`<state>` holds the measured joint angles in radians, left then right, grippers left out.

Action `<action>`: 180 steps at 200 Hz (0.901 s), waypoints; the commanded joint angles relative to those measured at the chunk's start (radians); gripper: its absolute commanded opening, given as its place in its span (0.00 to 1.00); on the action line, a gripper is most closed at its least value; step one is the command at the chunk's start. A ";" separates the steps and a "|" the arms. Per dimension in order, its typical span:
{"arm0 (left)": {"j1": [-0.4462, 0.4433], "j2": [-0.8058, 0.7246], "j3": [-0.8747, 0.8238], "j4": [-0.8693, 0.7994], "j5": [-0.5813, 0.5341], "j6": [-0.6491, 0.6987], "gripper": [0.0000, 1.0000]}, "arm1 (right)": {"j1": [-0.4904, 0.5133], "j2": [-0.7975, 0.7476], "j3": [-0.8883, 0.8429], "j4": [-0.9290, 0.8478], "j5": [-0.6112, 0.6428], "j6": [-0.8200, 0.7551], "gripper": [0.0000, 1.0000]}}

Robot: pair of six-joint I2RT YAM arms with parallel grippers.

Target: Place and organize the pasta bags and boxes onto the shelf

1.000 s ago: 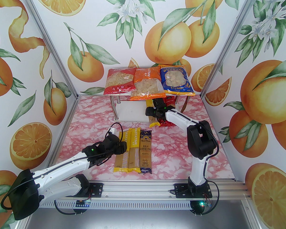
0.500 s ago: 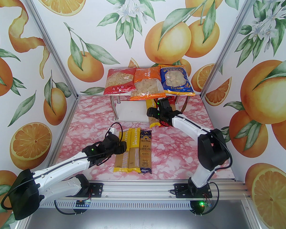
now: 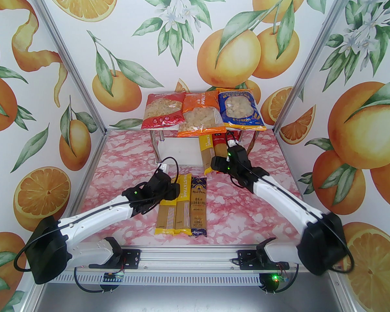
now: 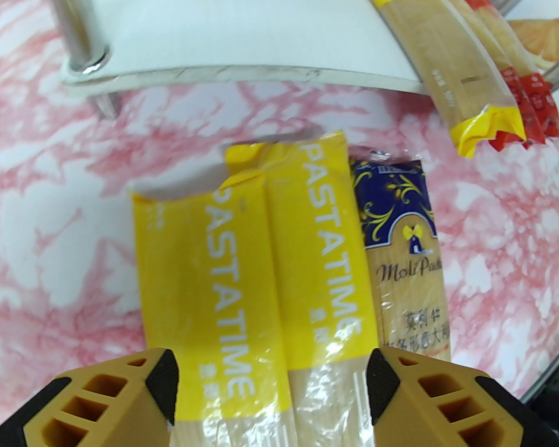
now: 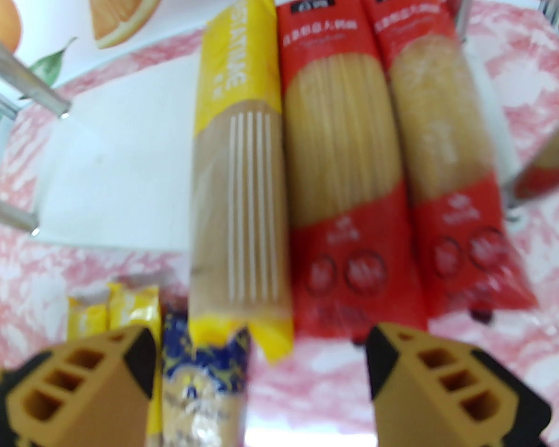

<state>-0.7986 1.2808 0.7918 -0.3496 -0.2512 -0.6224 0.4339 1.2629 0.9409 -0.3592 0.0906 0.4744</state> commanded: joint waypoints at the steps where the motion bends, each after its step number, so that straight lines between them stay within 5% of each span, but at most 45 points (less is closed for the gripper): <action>1: 0.003 0.028 0.023 -0.079 0.008 -0.017 0.73 | 0.024 -0.104 -0.061 -0.106 0.015 -0.020 0.81; 84: -0.062 -0.095 -0.155 -0.086 0.096 -0.140 0.90 | 0.100 -0.296 -0.186 -0.218 -0.015 0.019 0.99; 180: -0.071 -0.093 -0.281 0.008 0.142 -0.213 0.99 | 0.100 -0.287 -0.174 -0.194 -0.023 0.026 0.99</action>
<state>-0.8654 1.1858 0.5198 -0.4000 -0.1284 -0.8223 0.5301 0.9798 0.7628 -0.5575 0.0742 0.4900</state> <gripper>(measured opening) 0.983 0.993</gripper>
